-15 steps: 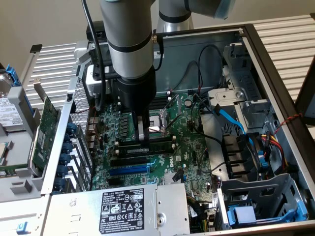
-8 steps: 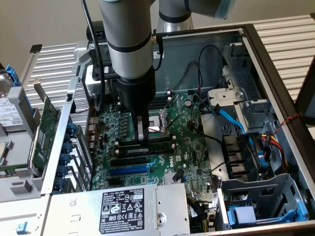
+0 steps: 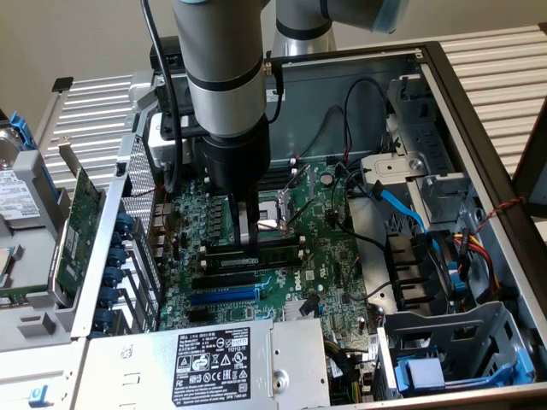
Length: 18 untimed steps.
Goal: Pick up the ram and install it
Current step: 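Press down the ram until it locks into place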
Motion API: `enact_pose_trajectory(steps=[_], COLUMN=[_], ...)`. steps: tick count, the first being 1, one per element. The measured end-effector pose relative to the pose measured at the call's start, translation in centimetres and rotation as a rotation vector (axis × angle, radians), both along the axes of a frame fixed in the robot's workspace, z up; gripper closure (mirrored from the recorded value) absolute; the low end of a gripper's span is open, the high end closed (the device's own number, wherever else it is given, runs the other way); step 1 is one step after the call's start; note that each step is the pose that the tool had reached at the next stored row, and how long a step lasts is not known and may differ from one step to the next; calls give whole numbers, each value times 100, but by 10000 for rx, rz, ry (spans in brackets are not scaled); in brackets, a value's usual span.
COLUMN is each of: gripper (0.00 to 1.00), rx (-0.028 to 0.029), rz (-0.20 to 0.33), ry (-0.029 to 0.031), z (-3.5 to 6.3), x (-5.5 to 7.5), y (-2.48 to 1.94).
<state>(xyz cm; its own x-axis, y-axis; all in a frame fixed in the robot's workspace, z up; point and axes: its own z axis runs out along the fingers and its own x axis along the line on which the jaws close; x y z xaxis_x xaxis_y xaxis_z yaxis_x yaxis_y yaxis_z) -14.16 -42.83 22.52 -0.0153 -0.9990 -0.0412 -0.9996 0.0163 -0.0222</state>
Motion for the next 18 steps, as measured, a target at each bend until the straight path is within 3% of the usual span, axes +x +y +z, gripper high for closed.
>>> enact_pose_trajectory(steps=[5,14,18], gripper=[89,89,89], rx=[9,3,4], rz=[-1,0,-1], ry=[-5,-2,-3], z=[10,241,264], x=[0,0,0], y=[1,-3,-4])
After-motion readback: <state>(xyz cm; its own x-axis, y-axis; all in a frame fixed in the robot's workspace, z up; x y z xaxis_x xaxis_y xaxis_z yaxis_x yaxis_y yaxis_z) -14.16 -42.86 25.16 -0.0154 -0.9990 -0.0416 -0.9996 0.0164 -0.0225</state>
